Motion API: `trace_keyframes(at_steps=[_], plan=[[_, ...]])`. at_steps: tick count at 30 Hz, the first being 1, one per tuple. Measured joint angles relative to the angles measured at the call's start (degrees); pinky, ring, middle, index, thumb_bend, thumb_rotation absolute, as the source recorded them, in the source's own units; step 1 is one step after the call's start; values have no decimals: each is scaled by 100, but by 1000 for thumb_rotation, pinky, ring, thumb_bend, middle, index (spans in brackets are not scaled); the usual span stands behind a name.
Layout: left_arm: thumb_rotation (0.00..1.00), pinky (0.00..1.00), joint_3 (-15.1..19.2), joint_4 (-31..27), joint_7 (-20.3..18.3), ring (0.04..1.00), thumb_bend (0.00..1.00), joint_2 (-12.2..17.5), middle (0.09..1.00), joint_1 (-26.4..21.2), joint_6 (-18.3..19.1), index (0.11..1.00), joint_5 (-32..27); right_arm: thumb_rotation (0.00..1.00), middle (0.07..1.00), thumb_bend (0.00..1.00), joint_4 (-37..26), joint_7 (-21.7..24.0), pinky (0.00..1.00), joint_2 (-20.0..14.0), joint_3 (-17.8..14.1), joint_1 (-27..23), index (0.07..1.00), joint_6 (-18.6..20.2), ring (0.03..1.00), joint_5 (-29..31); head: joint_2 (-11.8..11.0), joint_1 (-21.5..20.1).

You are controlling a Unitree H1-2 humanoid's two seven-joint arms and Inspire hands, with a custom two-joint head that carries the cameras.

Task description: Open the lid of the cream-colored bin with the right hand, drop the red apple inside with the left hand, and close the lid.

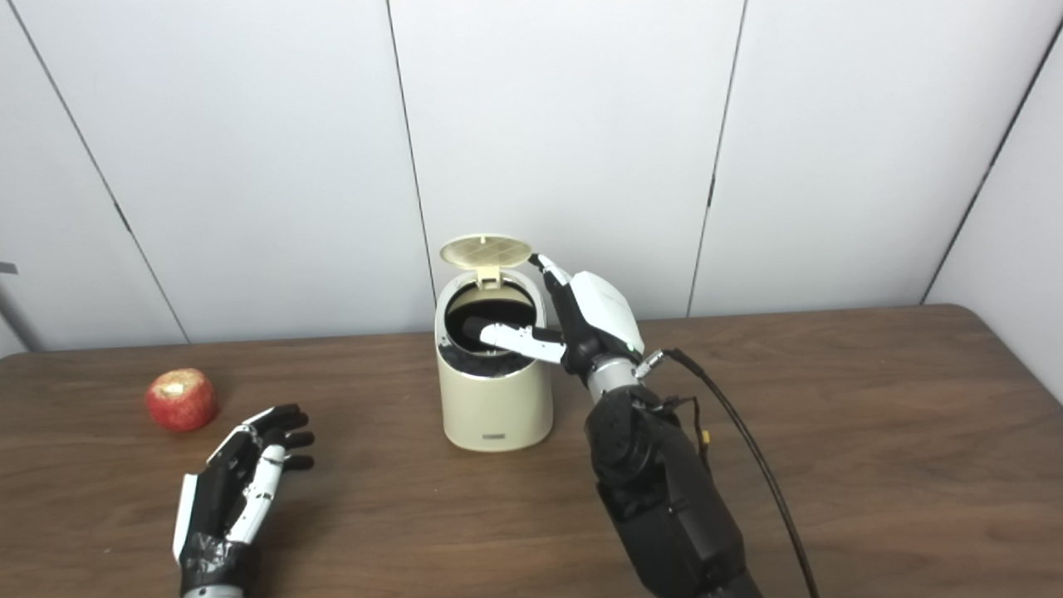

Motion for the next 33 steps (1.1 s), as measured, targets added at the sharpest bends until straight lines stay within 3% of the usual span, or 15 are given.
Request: trace_keyframes(at_steps=[7, 10, 16, 19, 20, 21, 23, 26, 29, 33], plan=[[437, 579, -3, 1, 4, 669, 259, -1, 715, 0, -1, 704, 6, 995, 923, 1000, -202, -58, 749, -99, -3, 174, 932, -51, 875, 94, -35, 9], [437, 582, -3, 0, 5, 669, 263, -3, 712, -3, 0, 701, 6, 1000, 917, 1000, -438, -187, 755, -163, -18, 363, 926, -262, 871, 161, -35, 9], [438, 584, 2, 19, 5, 670, 266, -2, 712, -12, -8, 702, 1, 933, 940, 1000, -934, -580, 790, -247, -284, 865, 943, -676, 891, 385, -53, 17], [438, 580, 8, 27, 6, 669, 259, 1, 712, -16, -15, 702, -4, 857, 934, 1000, -1041, -923, 808, -240, -452, 1231, 940, -1148, 893, 605, -70, 9], [441, 580, 10, 31, 8, 669, 260, 2, 712, -17, -15, 702, 1, 827, 923, 958, -1042, -1019, 790, -221, -523, 1375, 929, -1250, 880, 688, -70, 9], [443, 582, 11, 35, 13, 668, 260, 2, 711, -18, -15, 702, 7, 775, 895, 855, -1041, -1140, 748, -199, -590, 1501, 900, -1375, 847, 747, -70, 0], [448, 582, 11, 36, 23, 670, 257, 3, 714, -19, -15, 705, 16, 621, 810, 607, -1035, -1474, 650, -153, -695, 1743, 816, -1608, 758, 763, -88, 0], [440, 580, 7, 41, 23, 672, 250, 10, 717, -22, -15, 708, 22, 401, 726, 375, -932, -2061, 556, -84, -876, 2005, 723, -2208, 680, 821, -105, -9], [433, 579, 8, 56, 23, 672, 252, 12, 718, -29, -15, 711, 22, 350, 639, 336, -739, -2426, 462, -69, -1024, 2161, 688, -2838, 584, 1030, -123, 9], [400, 577, 9, 60, 25, 662, 253, 17, 711, -33, -14, 704, 25, 344, 649, 322, -327, -2769, 508, -93, -1081, 2377, 661, -3917, 617, 1381, -114, 18]])
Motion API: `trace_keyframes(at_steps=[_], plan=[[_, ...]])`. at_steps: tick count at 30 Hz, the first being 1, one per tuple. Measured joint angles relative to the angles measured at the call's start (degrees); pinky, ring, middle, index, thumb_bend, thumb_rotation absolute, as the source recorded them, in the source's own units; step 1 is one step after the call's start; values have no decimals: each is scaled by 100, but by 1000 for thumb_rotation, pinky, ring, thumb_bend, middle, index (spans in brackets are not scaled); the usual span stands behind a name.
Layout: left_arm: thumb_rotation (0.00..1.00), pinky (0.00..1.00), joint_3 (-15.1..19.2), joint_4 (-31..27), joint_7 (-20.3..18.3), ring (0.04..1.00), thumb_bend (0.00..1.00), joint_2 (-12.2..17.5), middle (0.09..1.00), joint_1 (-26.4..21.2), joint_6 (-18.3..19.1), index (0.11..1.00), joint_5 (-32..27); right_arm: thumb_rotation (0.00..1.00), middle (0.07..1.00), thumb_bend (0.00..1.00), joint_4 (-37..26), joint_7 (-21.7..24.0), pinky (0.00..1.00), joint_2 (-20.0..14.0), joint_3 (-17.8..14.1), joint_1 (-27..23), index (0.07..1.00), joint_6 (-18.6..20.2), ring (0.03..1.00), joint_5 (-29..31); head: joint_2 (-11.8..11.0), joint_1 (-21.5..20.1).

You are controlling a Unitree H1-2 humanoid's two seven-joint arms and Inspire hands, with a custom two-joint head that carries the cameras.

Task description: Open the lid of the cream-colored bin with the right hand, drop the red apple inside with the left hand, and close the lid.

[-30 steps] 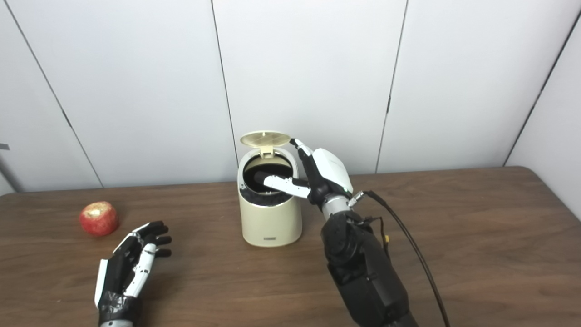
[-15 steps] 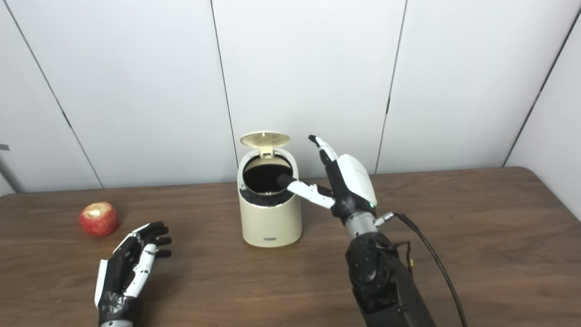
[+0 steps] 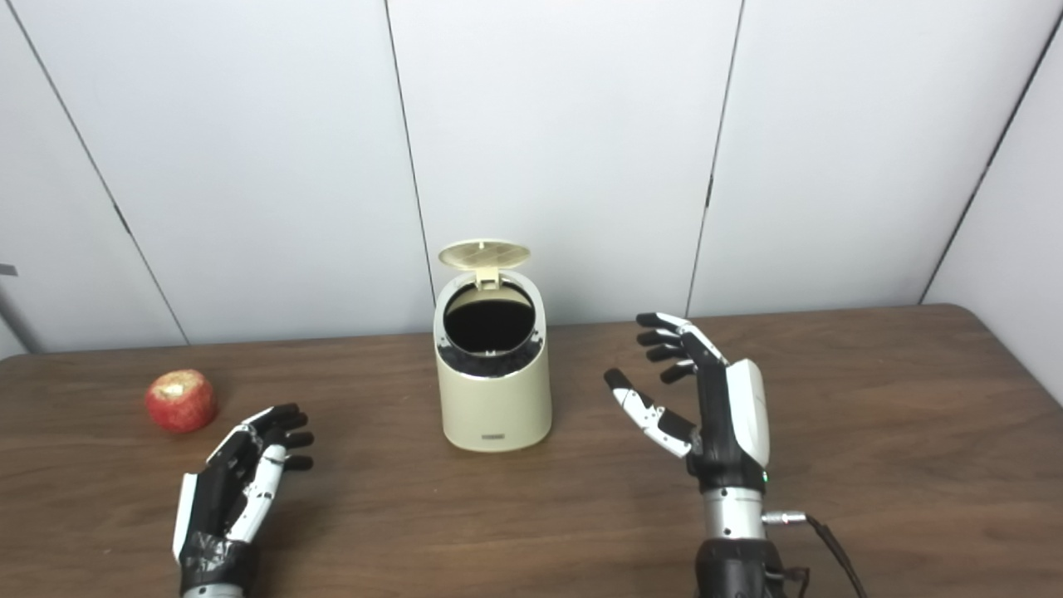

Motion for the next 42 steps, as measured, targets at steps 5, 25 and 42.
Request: trace_keyframes(at_steps=[5, 25, 42], plan=[[386, 578, 6, 35, 13, 657, 259, 6, 701, -10, -114, 694, 47, 369, 667, 308, 279, -245, 546, 17, -82, 192, 671, -716, 641, 82, 0, -27], [469, 774, 180, -970, 1274, 934, 991, 806, 975, -421, 776, 988, 4833, 328, 681, 302, 343, -237, 586, 49, -304, 187, 689, -902, 658, 378, -88, 202], [336, 861, 169, 307, 669, 932, 1000, 2031, 938, -1645, 2546, 930, 4875, 360, 676, 304, 318, -100, 591, 57, -316, 199, 684, -882, 663, 448, -70, 255]])
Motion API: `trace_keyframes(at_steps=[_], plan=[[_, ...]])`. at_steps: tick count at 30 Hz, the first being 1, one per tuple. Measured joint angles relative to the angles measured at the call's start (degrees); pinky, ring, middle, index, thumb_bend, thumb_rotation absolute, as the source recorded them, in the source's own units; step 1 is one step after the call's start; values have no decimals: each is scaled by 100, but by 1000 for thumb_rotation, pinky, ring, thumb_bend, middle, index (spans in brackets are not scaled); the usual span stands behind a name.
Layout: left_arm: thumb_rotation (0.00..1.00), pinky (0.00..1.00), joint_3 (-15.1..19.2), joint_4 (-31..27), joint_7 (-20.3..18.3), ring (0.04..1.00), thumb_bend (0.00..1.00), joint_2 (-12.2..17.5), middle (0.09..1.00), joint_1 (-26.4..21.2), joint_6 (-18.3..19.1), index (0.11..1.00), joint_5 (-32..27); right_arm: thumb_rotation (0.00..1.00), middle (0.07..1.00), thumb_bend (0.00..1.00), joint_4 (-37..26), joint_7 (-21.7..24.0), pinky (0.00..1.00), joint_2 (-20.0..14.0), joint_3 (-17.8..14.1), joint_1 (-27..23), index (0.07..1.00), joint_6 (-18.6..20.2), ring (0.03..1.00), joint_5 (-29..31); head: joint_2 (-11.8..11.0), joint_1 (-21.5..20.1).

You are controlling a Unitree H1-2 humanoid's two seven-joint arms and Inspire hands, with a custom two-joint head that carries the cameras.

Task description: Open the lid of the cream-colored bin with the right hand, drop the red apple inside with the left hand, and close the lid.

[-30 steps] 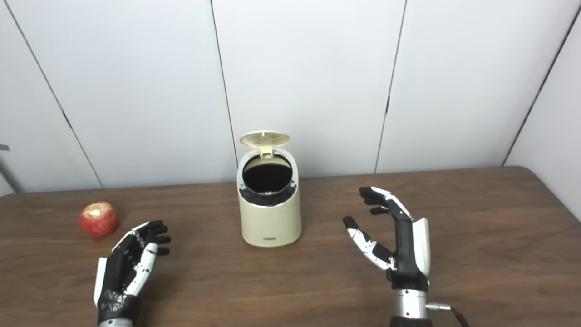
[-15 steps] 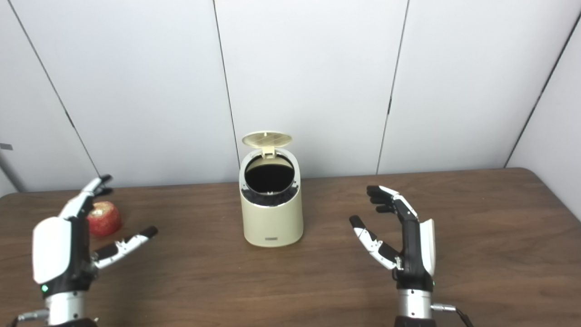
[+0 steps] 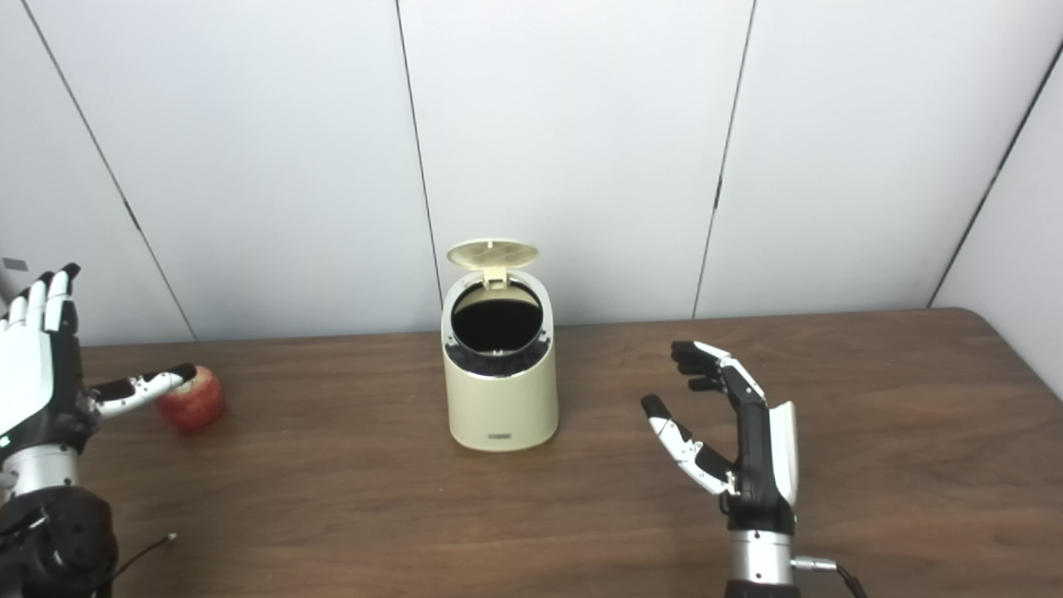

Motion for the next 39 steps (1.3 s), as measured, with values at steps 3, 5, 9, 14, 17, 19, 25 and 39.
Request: trace_keyframes(at_steps=[3, 5, 9, 14, 17, 19, 25, 39], plan=[[326, 789, -108, 331, -107, 886, 1000, 117, 907, -131, 25, 910, -179, 361, 676, 297, -13, 12, 585, 3, -6, 4, 683, 24, 660, 19, -26, 18], [325, 793, -192, 586, -152, 892, 1000, 159, 912, -192, 24, 914, -281, 349, 678, 296, -13, 25, 585, 3, -6, 4, 682, 31, 662, 19, -35, 35], [332, 794, -396, 1125, -283, 902, 1000, 167, 922, -219, 131, 931, -533, 353, 682, 283, -25, 89, 578, 1, -2, 9, 674, 78, 664, -33, -61, 149], [330, 755, -353, 1564, -387, 895, 1000, 145, 918, -214, 202, 927, -1150, 361, 686, 288, -32, 141, 580, -1, -28, 20, 682, 78, 664, -2, -70, 325], [409, 731, -295, 1598, -451, 898, 1000, 148, 936, -220, 178, 948, -1558, 342, 684, 286, -32, 187, 569, -2, -62, 28, 679, 81, 659, 38, -79, 369], [441, 725, -271, 1627, -479, 897, 1000, 174, 943, -242, 135, 955, -1782, 323, 679, 287, -32, 203, 561, -2, -78, 29, 679, 82, 653, 50, -88, 396], [439, 739, -279, 2021, -387, 893, 1000, 272, 930, -373, -110, 945, -2084, 260, 663, 279, -31, 241, 531, -11, -140, 38, 673, 81, 632, 51, -97, 466], [397, 693, -491, 2856, -159, 877, 1000, 408, 935, -911, -227, 928, -2287, 247, 669, 283, -65, 361, 551, -28, -185, 70, 669, 82, 644, 94, -106, 501]])
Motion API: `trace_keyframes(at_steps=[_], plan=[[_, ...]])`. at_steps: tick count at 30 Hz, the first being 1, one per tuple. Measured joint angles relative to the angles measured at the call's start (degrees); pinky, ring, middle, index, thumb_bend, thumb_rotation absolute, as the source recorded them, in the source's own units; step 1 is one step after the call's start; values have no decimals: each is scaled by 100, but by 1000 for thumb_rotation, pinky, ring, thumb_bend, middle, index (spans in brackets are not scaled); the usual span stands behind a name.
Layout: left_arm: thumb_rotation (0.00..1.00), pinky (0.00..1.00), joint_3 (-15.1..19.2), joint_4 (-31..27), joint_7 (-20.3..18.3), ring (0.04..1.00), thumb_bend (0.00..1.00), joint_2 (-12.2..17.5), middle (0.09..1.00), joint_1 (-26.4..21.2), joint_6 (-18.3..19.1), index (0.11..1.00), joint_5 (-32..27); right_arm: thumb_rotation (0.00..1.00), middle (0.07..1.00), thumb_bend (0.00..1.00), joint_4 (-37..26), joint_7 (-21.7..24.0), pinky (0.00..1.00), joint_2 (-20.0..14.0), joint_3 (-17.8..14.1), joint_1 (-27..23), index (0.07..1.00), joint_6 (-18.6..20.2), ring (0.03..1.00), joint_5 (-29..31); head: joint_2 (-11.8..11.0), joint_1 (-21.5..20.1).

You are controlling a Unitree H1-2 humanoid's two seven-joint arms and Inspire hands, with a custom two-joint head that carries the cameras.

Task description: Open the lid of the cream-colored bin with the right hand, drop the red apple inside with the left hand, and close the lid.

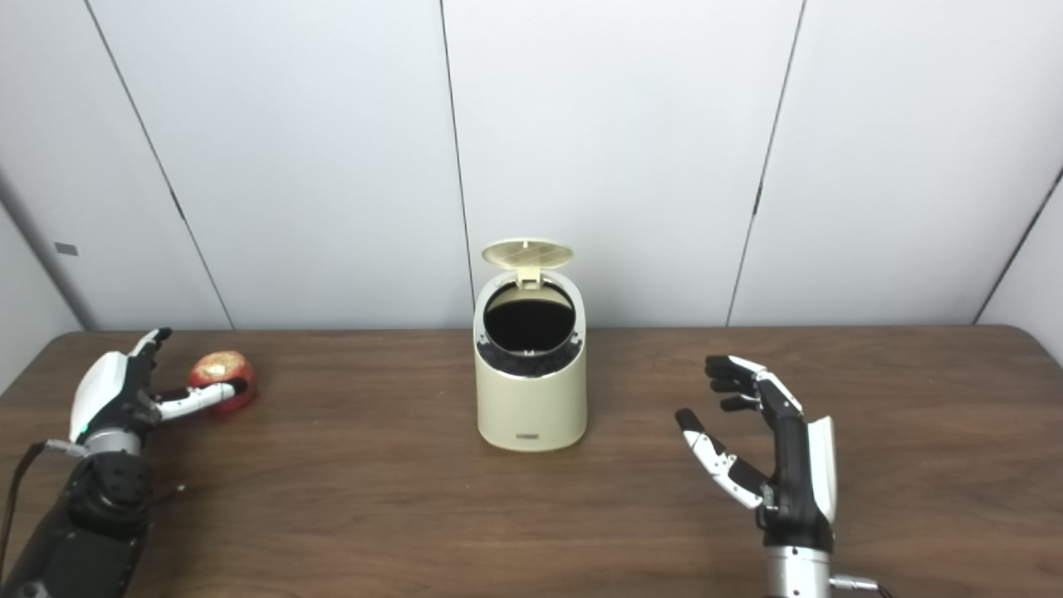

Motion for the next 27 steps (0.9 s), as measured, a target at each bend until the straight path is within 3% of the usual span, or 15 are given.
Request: trace_keyframes(at_steps=[8, 19, 23, 27], plan=[[330, 716, -223, -6, -59, 858, 1000, 51, 897, -1, -130, 882, -158, 237, 669, 284, -56, 16, 551, 0, -11, 56, 670, 3, 642, 45, 18, -9], [256, 664, -1325, 71, -483, 778, 1000, 344, 825, -192, -265, 825, 333, 240, 671, 278, -62, 37, 555, -9, -22, 75, 674, 3, 646, 62, 79, -26], [247, 617, -1617, 103, -559, 767, 1000, 388, 820, -296, -206, 819, 563, 244, 672, 278, -62, 38, 561, -10, -19, 75, 675, 3, 649, 50, 70, -35], [248, 645, -1824, 103, -777, 782, 1000, 406, 838, -448, 14, 838, 719, 255, 670, 273, -73, 58, 552, -11, -17, 78, 673, 27, 644, 50, 70, -70]])
